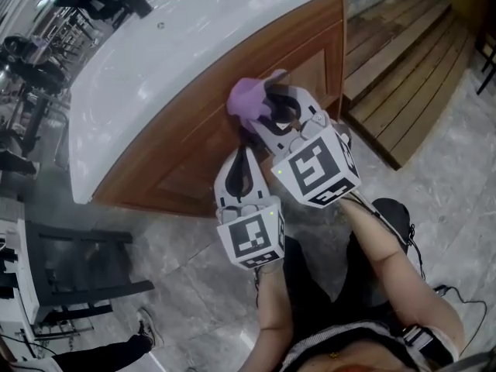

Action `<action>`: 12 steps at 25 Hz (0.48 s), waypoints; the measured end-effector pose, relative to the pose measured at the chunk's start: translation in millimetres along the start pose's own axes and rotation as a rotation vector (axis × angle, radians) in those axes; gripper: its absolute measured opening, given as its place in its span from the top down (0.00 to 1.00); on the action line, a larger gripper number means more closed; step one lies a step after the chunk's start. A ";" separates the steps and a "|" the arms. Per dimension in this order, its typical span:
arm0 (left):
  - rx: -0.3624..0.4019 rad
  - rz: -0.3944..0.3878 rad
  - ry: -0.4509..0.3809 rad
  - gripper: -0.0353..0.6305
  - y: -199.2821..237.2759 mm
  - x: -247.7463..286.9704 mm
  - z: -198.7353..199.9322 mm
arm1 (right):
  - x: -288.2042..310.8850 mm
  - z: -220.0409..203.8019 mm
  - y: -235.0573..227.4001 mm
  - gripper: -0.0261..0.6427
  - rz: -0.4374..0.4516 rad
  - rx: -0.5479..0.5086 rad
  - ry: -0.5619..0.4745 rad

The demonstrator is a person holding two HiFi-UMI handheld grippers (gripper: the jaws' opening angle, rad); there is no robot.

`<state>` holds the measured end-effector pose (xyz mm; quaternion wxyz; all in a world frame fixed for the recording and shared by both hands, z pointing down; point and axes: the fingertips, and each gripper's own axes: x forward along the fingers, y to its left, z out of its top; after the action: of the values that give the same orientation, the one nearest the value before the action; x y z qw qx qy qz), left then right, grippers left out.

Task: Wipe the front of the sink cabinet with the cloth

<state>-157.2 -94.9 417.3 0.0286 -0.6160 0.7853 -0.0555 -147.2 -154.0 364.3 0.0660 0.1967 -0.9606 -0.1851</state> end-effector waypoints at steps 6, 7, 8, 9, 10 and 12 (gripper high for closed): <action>0.016 -0.007 0.015 0.94 -11.9 5.7 -2.4 | 1.0 -0.5 0.5 0.70 0.011 0.003 -0.041; 0.032 -0.001 0.024 0.94 -12.9 6.6 -4.1 | 1.2 -0.9 0.3 0.70 0.019 0.005 -0.044; 0.047 0.003 0.031 0.94 -13.9 7.5 -5.6 | 1.3 -0.9 -0.4 0.70 0.027 0.009 -0.048; 0.053 0.005 0.036 0.94 -15.1 8.4 -6.8 | 1.2 -0.4 -1.5 0.70 0.032 0.014 -0.051; 0.048 0.004 0.038 0.94 -16.3 9.2 -7.8 | 0.9 0.0 -2.4 0.70 0.037 0.020 -0.053; 0.032 -0.001 0.038 0.94 -19.0 10.9 -9.2 | 0.5 -0.2 -3.5 0.70 0.044 0.025 -0.056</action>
<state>-142.5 -109.4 428.9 0.0236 -0.6145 0.7845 -0.0800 -146.4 -157.2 363.2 0.0406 0.1713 -0.9684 -0.1768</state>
